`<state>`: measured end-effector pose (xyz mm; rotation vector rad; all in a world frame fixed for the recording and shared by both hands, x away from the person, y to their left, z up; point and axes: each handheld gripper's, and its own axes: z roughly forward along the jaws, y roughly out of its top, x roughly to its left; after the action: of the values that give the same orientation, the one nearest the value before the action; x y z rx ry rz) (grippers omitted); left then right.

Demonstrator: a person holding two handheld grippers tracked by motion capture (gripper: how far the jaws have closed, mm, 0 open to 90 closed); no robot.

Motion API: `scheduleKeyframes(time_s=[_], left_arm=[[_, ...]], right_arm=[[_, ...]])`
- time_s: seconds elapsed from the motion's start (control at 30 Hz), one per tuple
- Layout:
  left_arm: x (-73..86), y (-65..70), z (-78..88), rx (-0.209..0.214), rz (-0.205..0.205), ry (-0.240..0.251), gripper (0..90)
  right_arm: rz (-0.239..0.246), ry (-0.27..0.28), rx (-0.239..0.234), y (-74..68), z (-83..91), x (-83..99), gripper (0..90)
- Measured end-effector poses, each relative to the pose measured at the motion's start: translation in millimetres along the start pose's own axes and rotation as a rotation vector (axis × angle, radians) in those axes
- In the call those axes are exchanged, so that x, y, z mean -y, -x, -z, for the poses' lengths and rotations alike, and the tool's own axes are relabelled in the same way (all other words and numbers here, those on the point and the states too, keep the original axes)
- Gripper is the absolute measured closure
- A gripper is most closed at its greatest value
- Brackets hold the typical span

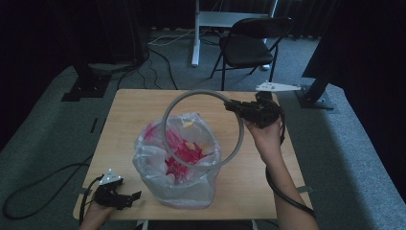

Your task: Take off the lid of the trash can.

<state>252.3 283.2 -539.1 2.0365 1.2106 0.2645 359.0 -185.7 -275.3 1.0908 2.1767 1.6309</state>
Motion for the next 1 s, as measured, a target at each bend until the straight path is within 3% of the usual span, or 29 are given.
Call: scheduleKeyframes(time_s=[0.57, 1.0], left_arm=[[-0.7, 0.5, -0.8, 0.002, -0.003, 0.0, 0.0], [-0.9, 0.4, -1.1, -0.001, -0.002, -0.003, 0.0]], right_arm=[[-0.083, 0.059, 0.084, 37.6, 41.0, 12.9, 82.5], [-0.148, 0.086, 0.184, 72.4, 79.6, 36.7, 82.4]])
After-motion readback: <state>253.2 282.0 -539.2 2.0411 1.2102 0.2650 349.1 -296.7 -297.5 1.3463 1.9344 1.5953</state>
